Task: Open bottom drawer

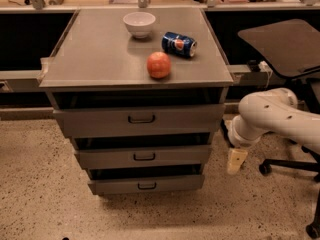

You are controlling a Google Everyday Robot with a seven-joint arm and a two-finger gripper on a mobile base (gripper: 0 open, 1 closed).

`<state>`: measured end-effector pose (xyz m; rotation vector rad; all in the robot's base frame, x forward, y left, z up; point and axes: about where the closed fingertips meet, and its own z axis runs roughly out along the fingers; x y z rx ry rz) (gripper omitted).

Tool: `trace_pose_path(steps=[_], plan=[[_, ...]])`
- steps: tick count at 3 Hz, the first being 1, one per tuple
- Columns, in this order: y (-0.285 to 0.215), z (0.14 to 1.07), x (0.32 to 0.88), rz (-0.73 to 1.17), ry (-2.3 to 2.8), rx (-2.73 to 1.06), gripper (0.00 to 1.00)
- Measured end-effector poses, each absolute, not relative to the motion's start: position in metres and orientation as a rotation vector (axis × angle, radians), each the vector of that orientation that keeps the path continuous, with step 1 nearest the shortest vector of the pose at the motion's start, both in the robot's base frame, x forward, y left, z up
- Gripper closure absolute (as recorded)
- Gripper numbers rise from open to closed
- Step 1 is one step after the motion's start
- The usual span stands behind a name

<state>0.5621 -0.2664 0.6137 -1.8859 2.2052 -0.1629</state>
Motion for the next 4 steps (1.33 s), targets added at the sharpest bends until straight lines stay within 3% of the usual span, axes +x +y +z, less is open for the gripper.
trace_pose_path(steps=[2, 4], plan=[[-0.225, 0.497, 0.537, 0.087, 1.98, -2.09, 0.0], [-0.219, 0.491, 0.538, 0.131, 1.922, -2.123, 0.0]])
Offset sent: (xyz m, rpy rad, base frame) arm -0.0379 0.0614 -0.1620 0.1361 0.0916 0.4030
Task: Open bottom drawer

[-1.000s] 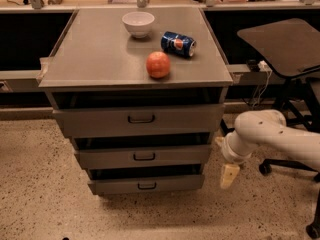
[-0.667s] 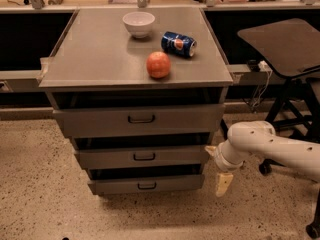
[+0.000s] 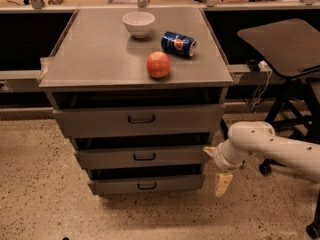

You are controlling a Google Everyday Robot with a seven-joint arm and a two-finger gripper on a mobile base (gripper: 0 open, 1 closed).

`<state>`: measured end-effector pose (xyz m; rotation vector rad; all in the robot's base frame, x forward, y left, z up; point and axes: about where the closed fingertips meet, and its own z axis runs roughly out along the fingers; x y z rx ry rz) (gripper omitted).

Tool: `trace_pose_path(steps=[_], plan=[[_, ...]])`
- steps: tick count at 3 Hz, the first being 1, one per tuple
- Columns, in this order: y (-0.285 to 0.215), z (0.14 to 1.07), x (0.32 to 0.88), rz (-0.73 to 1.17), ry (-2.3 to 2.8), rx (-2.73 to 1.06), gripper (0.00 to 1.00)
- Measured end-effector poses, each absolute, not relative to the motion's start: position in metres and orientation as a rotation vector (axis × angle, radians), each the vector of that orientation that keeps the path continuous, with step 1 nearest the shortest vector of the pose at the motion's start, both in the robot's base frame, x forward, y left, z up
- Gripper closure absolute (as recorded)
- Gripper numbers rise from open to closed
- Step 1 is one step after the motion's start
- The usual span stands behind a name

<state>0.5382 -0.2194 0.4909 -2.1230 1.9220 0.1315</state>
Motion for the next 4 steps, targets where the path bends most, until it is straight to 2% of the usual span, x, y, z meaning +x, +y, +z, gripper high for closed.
trace_pose_path(steps=[2, 4], plan=[[-0.153, 0.354, 0.545, 0.343, 2.0, -2.038, 0.0], [-0.146, 0.324, 0.547, 0.389, 1.981, -1.981, 0.0]])
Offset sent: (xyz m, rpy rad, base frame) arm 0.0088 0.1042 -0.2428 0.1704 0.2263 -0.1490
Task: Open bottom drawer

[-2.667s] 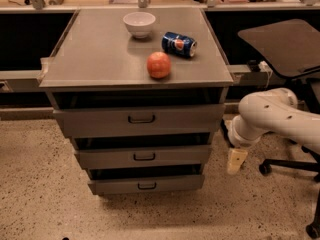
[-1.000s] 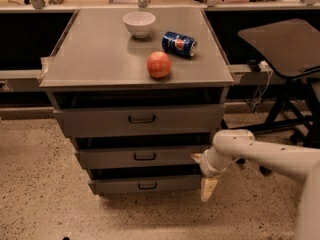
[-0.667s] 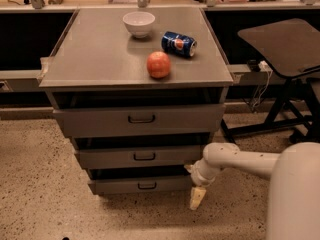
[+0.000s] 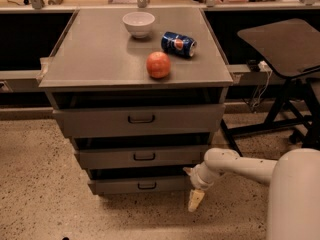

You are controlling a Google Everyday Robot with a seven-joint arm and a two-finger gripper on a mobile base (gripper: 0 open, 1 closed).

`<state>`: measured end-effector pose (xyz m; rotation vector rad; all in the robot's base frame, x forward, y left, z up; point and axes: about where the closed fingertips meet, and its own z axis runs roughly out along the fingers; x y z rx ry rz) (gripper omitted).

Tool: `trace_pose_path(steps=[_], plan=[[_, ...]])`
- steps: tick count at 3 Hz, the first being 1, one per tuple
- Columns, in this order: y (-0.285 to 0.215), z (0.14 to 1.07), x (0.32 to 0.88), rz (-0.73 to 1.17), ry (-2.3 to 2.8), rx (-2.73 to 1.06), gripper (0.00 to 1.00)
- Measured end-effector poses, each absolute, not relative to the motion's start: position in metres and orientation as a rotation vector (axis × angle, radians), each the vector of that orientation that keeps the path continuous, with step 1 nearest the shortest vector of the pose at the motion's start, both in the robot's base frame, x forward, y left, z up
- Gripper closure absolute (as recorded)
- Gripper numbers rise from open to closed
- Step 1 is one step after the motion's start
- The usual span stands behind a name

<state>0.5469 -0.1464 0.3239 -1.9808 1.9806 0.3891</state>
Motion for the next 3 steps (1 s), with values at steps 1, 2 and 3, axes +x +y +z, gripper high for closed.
trace_pose_path(steps=[1, 2, 3], plan=[[-0.14, 0.29, 0.554, 0.402, 1.96, -1.906, 0.0], [-0.137, 0.255, 0.562, 0.424, 1.928, -1.849, 0.0], [-0.138, 0.224, 0.569, 0.441, 1.914, -1.817, 0.0]])
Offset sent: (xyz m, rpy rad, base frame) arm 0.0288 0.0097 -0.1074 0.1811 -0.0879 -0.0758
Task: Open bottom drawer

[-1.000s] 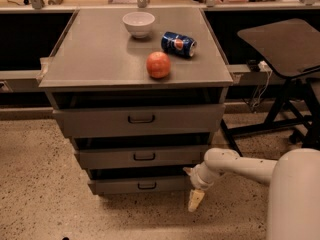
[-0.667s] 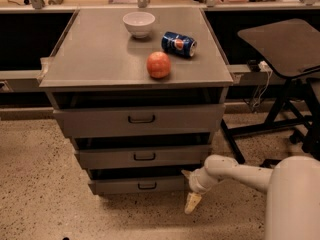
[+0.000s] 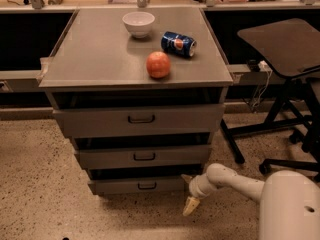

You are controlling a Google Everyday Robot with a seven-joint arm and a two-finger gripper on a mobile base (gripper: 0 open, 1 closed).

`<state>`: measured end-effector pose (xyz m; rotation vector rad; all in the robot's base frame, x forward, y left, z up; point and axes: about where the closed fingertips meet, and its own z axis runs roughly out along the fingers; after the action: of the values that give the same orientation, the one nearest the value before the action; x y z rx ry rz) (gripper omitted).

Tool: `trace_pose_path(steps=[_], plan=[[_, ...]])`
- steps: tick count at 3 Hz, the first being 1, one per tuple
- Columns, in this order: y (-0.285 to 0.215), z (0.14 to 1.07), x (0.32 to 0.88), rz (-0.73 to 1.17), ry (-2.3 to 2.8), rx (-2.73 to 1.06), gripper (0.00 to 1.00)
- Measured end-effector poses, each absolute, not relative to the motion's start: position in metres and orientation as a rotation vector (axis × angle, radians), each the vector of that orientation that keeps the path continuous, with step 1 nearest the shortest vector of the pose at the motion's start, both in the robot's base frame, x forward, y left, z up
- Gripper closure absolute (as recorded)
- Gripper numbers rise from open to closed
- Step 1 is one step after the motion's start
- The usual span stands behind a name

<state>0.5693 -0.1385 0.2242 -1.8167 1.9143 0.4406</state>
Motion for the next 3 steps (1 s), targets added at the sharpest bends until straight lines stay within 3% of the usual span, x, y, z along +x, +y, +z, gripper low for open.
trace_pose_path(steps=[2, 3], plan=[[-0.144, 0.182, 0.614, 0.406, 1.898, -1.811, 0.0], [-0.148, 0.18, 0.638, 0.378, 1.893, -1.803, 0.24]])
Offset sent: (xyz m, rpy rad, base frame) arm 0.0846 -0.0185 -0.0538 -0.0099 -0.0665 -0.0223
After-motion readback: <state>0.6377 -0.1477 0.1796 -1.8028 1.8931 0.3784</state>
